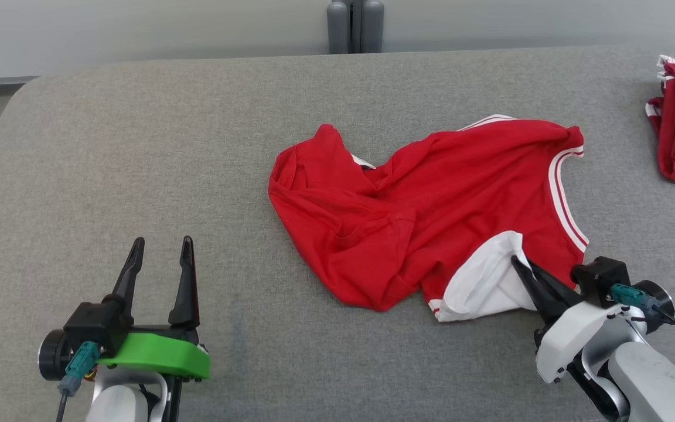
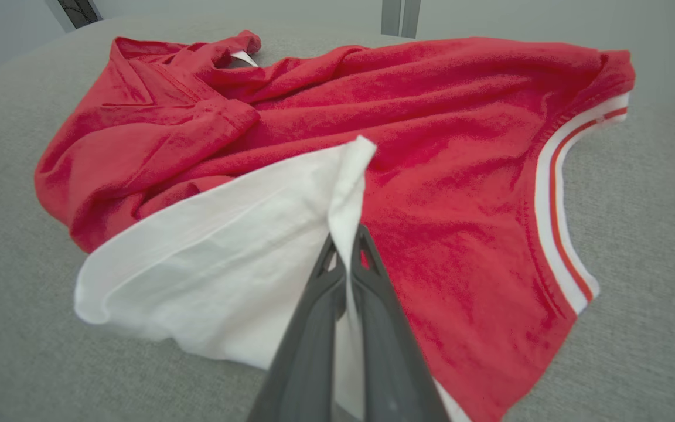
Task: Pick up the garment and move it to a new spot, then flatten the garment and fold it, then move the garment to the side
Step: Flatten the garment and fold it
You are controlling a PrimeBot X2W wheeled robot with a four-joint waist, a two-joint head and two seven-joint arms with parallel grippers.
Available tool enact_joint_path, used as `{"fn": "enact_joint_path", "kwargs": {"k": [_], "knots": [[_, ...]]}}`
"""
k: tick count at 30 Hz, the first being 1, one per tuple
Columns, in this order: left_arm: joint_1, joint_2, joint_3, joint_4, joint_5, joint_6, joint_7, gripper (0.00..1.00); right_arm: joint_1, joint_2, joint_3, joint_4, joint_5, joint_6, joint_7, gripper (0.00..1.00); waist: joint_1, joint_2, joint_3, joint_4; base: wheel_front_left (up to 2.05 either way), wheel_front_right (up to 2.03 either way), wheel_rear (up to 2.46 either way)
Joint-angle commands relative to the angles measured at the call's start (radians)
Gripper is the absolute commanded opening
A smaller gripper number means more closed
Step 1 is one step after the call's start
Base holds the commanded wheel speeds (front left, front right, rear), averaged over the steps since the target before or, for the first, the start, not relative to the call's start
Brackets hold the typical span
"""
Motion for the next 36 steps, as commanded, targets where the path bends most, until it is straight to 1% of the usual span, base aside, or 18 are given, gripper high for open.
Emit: {"fn": "enact_joint_path", "kwargs": {"k": [1,3,8,11,13,14,15,16,22,25,29,32,36], "knots": [[0.014,0.001,0.001,0.003,-0.004,-0.003,-0.005,1.0,0.008,-0.009,-0.004,-0.018,-0.013,-0.002,-0.025,0.0,0.0,-0.0001,-0.009,-0.013,0.0,0.0,0.0],[0.017,0.001,0.003,0.003,-0.006,-0.003,-0.005,1.0,0.041,-0.015,-0.005,-0.046,-0.017,-0.002,-0.045,0.0,0.0,-0.0001,-0.017,-0.025,0.0,0.0,0.0],[0.027,0.001,0.005,-0.001,-0.012,-0.003,-0.005,1.0,0.146,-0.059,0.004,-0.143,-0.048,-0.002,-0.074,0.0,0.0,-0.0001,-0.029,-0.053,0.0,0.0,0.0],[0.034,0.001,0.006,-0.005,-0.012,-0.002,-0.005,1.0,0.223,-0.066,0.0,-0.183,-0.04,-0.002,-0.079,0.0,0.0,-0.0001,-0.032,-0.064,0.0,0.0,0.0],[0.035,0.001,0.007,-0.006,-0.011,-0.002,-0.005,1.0,0.262,-0.081,0.016,-0.203,-0.048,-0.002,-0.079,0.0,0.0,-0.0001,-0.033,-0.069,0.0,0.0,0.0],[0.034,0.001,0.007,-0.006,-0.01,-0.002,-0.005,1.0,0.278,-0.089,0.02,-0.206,-0.06,-0.002,-0.08,0.19,0.0,-0.0001,-0.033,-0.072,0.0,0.0,0.0],[0.034,0.001,0.008,-0.005,-0.008,-0.002,-0.005,1.0,0.289,-0.09,0.022,-0.209,-0.064,-0.002,-0.082,0.69,0.0,-0.0001,-0.033,-0.074,0.0,0.0,0.0],[0.035,0.001,0.009,-0.005,-0.007,-0.002,-0.005,1.0,0.3,-0.085,0.015,-0.212,-0.062,-0.002,-0.086,1.0,0.0,-0.0001,-0.034,-0.076,0.0,0.0,0.0],[0.04,0.001,0.019,-0.004,0.008,-0.002,-0.005,1.0,0.297,-0.059,-0.046,-0.257,-0.077,-0.002,-0.108,1.0,0.0,-0.0001,-0.044,-0.088,0.0,0.0,0.0],[0.044,0.001,0.02,-0.003,0.011,-0.002,-0.005,1.0,0.287,-0.03,-0.097,-0.286,-0.086,-0.002,-0.112,1.0,0.0,-0.0001,-0.053,-0.09,0.0,0.0,0.0],[0.05,0.001,0.021,-0.003,0.015,-0.003,-0.005,1.0,0.286,0.037,-0.181,-0.316,-0.11,-0.002,-0.111,1.0,0.0,-0.0001,-0.063,-0.093,0.0,0.0,0.0],[0.049,0.003,0.021,-0.005,0.017,-0.003,-0.005,1.0,0.28,0.101,-0.232,-0.332,-0.14,-0.001,-0.112,1.0,0.0,-0.0001,-0.066,-0.095,0.0,0.0,0.0],[0.051,0.005,0.02,-0.005,0.018,-0.003,-0.005,1.0,0.272,0.166,-0.263,-0.342,-0.176,-0.001,-0.112,1.0,0.0,-0.0001,-0.067,-0.103,0.0,0.0,0.0]]}}
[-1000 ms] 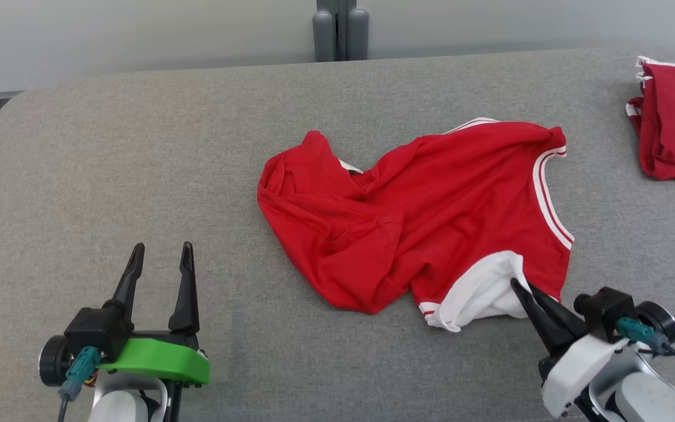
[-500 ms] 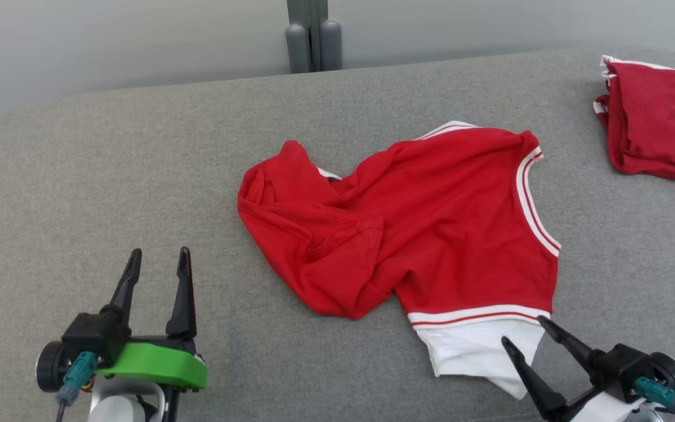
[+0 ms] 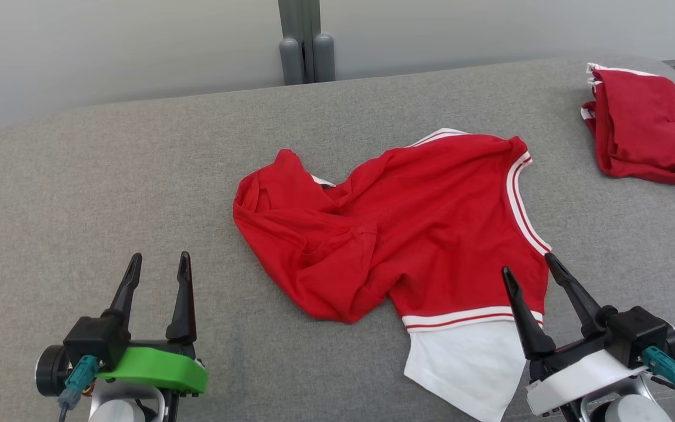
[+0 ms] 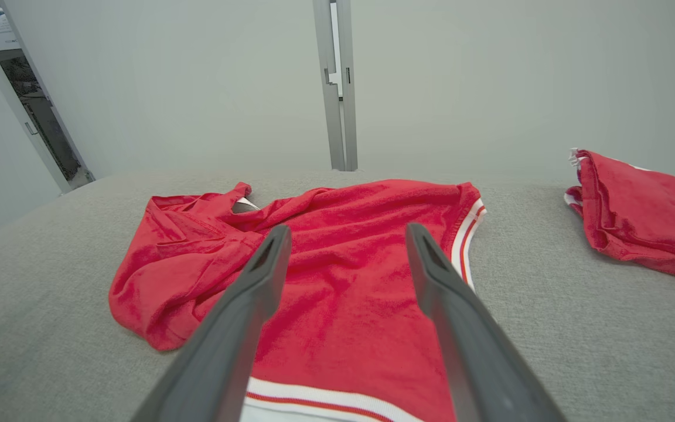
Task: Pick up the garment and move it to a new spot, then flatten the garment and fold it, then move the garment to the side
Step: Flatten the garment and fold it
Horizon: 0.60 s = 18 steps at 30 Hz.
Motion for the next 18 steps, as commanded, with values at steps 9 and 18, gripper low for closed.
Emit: {"fn": "enact_joint_path", "kwargs": {"k": [9,18], "knots": [[-0.057,0.026,-0.046,0.022,0.003,-0.003,-0.005,1.0,-0.044,0.051,-0.023,-0.003,-0.042,-0.001,-0.003,1.0,0.0,0.0,0.02,-0.028,0.0,0.0,0.0],[-0.26,0.075,-0.277,0.131,-0.017,-0.003,0.013,1.0,-0.087,0.057,-0.01,0.018,-0.044,-0.001,-0.003,1.0,0.0,0.0,0.063,-0.083,0.0,0.0,0.0]]}}
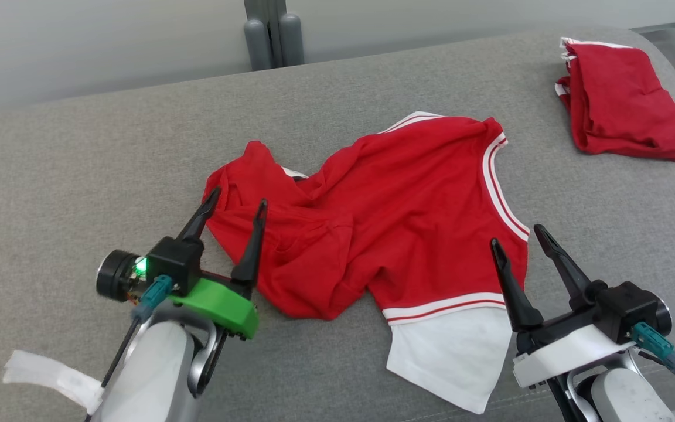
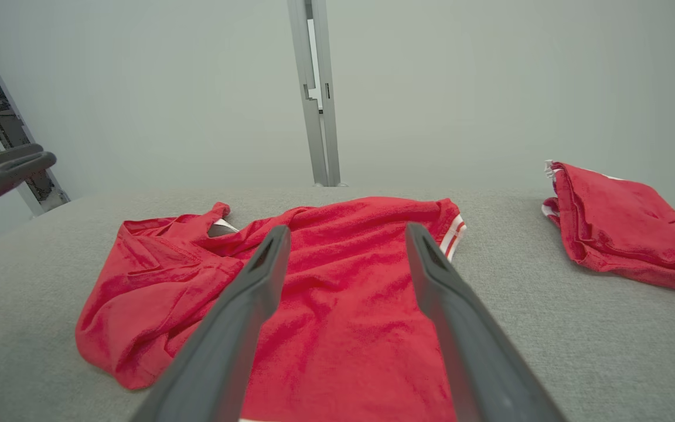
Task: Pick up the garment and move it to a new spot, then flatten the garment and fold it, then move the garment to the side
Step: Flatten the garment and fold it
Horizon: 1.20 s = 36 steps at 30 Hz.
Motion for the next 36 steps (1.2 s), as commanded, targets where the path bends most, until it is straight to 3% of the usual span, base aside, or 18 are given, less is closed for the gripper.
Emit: {"fn": "enact_joint_path", "kwargs": {"k": [1,9,17,25,26,27,28,36], "knots": [[-0.044,0.015,-0.039,0.025,-0.014,-0.003,0.011,1.0,-0.015,0.003,0.002,0.009,-0.002,-0.001,-0.002,1.0,0.0,-0.0001,0.023,-0.032,0.0,0.0,0.0],[-0.198,0.062,-0.254,0.169,-0.1,-0.003,0.085,1.0,-0.047,0.016,0.01,0.033,0.004,-0.001,-0.002,1.0,0.0,-0.0001,0.073,-0.112,0.0,0.0,0.0],[-0.273,0.108,-0.374,0.3,-0.184,-0.003,0.125,1.0,-0.061,0.027,0.005,0.047,0.008,-0.001,-0.002,1.0,0.0,-0.0001,0.11,-0.165,0.0,0.0,0.0],[-0.302,0.108,-0.472,0.389,-0.271,-0.003,0.146,1.0,-0.066,0.03,0.011,0.054,0.009,-0.001,-0.002,1.0,0.0,-0.0001,0.118,-0.18,0.0,0.0,0.0],[-0.305,0.108,-0.481,0.397,-0.28,-0.003,0.146,0.74,-0.067,0.029,0.011,0.056,0.009,-0.001,-0.002,1.0,0.0,-0.0001,0.118,-0.18,0.0,0.0,0.0],[-0.31,0.109,-0.491,0.406,-0.287,-0.003,0.143,0.32,-0.069,0.026,0.011,0.056,0.009,-0.001,-0.002,1.0,0.0,-0.0001,0.117,-0.18,0.0,0.0,0.0],[-0.315,0.109,-0.5,0.414,-0.296,-0.003,0.136,0.01,-0.071,0.025,0.009,0.055,0.009,-0.001,-0.002,1.0,0.0,-0.0001,0.116,-0.18,0.0,0.0,0.0],[-0.337,0.098,-0.497,0.43,-0.336,-0.001,0.034,0.0,-0.036,0.027,-0.012,0.047,-0.002,-0.001,-0.003,1.0,0.0,-0.0001,0.088,-0.133,0.0,0.0,0.0]]}}
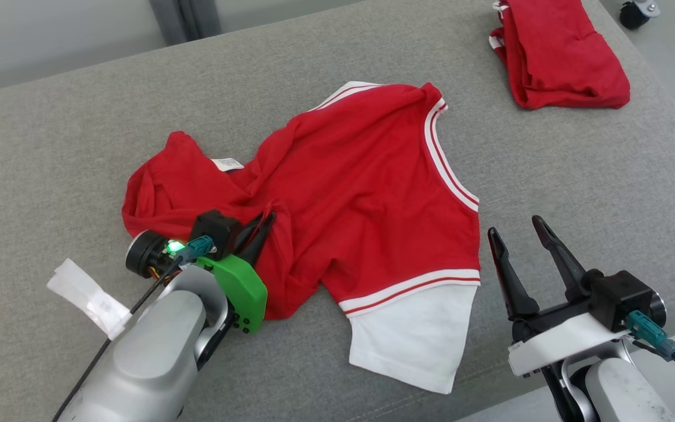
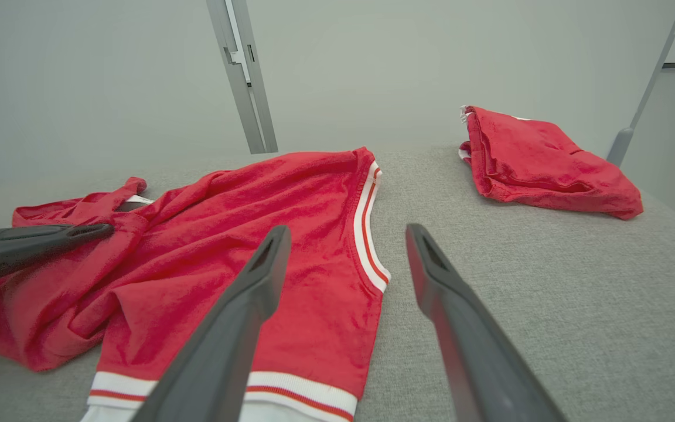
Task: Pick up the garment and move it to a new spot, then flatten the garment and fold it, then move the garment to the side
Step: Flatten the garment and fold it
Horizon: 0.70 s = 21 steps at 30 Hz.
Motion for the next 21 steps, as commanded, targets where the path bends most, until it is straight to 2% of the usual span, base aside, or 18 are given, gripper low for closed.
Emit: {"fn": "enact_joint_path", "kwargs": {"k": [1,9,14,21], "knots": [[-0.013,0.006,0.01,-0.004,-0.012,0.002,-0.016,0.0,0.012,-0.001,-0.001,-0.001,-0.003,-0.001,-0.003,1.0,0.0,0.0,-0.019,0.029,0.0,0.0,0.0],[0.105,0.062,0.09,-0.147,-0.031,0.065,-0.051,0.0,0.038,-0.007,-0.01,0.007,-0.007,-0.001,-0.002,1.0,0.0,0.0,-0.071,0.134,0.0,0.0,0.0],[0.257,0.115,0.141,-0.312,-0.041,0.126,-0.052,0.0,0.059,-0.011,-0.021,0.019,-0.006,-0.001,-0.003,1.0,0.0,0.0,-0.096,0.199,0.0,0.0,0.0],[0.487,0.154,0.18,-0.501,-0.078,0.212,-0.053,0.0,0.077,-0.015,-0.034,0.035,-0.004,-0.001,-0.003,1.0,0.0,0.0,-0.104,0.255,0.0,0.0,0.0]]}}
